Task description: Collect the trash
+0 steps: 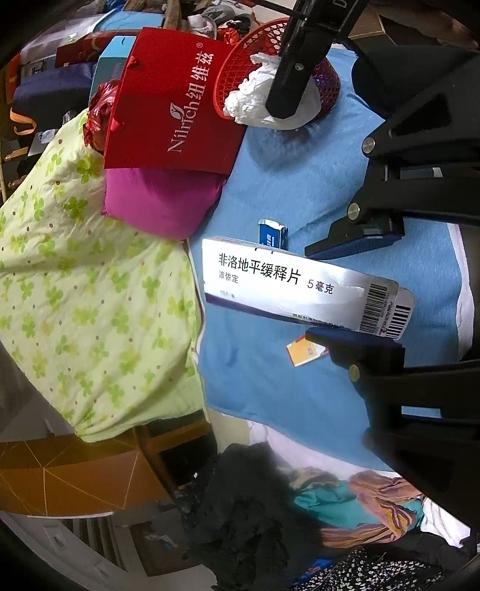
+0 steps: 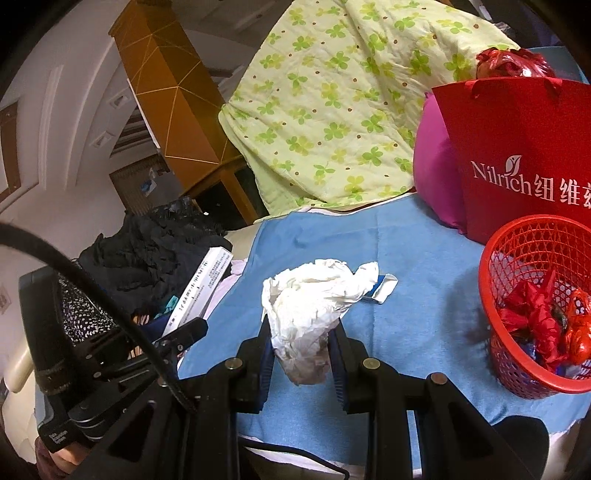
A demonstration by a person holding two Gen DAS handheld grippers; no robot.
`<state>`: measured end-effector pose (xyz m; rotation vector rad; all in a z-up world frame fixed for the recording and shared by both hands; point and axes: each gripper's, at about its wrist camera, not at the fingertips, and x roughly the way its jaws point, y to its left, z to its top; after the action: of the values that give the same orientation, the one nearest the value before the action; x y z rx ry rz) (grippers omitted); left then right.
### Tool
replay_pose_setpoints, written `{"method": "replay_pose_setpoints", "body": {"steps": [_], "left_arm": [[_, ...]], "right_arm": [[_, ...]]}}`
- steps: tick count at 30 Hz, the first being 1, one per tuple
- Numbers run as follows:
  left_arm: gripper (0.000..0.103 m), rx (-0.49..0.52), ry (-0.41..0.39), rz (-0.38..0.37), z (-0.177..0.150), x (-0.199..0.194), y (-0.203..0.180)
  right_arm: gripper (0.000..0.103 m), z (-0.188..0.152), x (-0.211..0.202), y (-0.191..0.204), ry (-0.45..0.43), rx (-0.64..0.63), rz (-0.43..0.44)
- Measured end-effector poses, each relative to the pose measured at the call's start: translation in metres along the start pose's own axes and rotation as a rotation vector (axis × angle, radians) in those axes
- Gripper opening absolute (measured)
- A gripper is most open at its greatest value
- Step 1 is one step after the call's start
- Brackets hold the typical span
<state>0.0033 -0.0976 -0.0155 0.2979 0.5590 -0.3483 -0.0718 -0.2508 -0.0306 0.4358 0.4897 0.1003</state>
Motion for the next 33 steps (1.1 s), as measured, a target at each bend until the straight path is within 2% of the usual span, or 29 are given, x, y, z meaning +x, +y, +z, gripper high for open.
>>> {"method": "replay_pose_setpoints", "body": {"steps": [33], "left_arm": [[0.039,0.071,0.010,-0.047,0.007,0.001,-0.032]], "right_arm": [[0.029,0.001,-0.029,-0.026,-0.044,0.068,-0.013]]}}
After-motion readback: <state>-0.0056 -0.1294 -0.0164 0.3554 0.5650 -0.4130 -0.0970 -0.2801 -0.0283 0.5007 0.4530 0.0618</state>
